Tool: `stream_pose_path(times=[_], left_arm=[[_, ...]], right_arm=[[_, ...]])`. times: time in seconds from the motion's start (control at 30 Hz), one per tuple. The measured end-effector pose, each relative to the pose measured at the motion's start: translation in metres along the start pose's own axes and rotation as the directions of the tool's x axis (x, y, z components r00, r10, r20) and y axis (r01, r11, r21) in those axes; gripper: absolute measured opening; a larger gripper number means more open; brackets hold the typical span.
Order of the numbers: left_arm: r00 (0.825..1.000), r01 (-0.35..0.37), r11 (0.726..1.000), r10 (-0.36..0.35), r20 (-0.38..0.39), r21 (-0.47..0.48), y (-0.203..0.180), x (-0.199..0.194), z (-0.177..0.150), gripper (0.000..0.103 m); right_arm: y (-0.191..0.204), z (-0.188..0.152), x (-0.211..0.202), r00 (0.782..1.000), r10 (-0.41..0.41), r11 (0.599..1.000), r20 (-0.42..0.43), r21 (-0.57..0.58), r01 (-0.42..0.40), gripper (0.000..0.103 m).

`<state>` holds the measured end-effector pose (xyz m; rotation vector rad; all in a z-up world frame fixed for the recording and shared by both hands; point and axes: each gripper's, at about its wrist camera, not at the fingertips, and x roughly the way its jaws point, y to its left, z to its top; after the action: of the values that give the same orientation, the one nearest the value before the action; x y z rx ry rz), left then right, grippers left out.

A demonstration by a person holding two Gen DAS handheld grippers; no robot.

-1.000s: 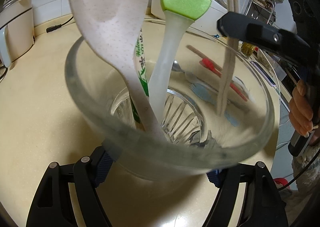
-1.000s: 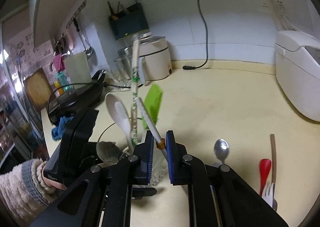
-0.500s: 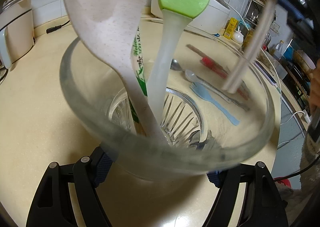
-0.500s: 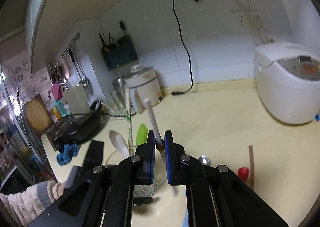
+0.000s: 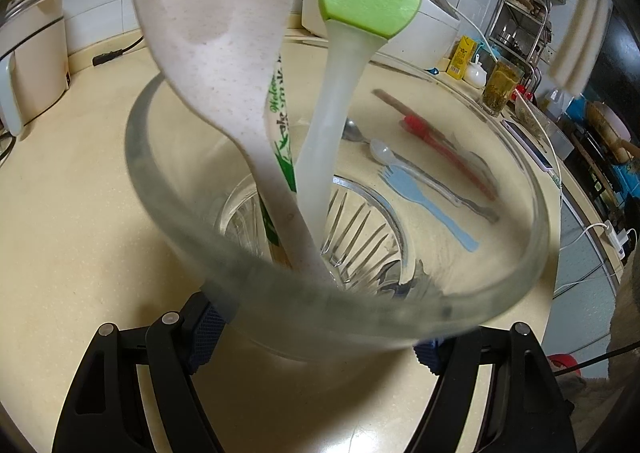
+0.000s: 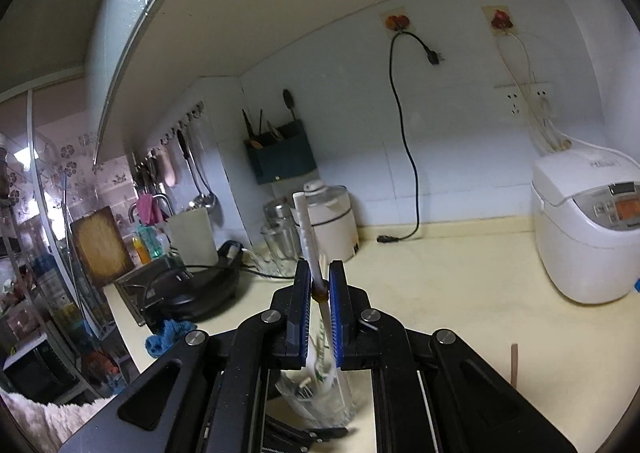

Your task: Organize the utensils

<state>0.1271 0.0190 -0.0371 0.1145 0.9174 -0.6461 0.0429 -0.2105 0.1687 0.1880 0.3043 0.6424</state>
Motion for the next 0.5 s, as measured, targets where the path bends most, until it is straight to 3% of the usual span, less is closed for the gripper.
stream_pose_path(times=[0.5], left_arm=[[1.0,-0.002,1.0,0.002,0.0,0.002,0.001,0.0,0.0,0.08]], right_arm=[[0.018,0.001,0.023,0.999,0.047,0.999,-0.016,-0.022,-0.047,0.009]])
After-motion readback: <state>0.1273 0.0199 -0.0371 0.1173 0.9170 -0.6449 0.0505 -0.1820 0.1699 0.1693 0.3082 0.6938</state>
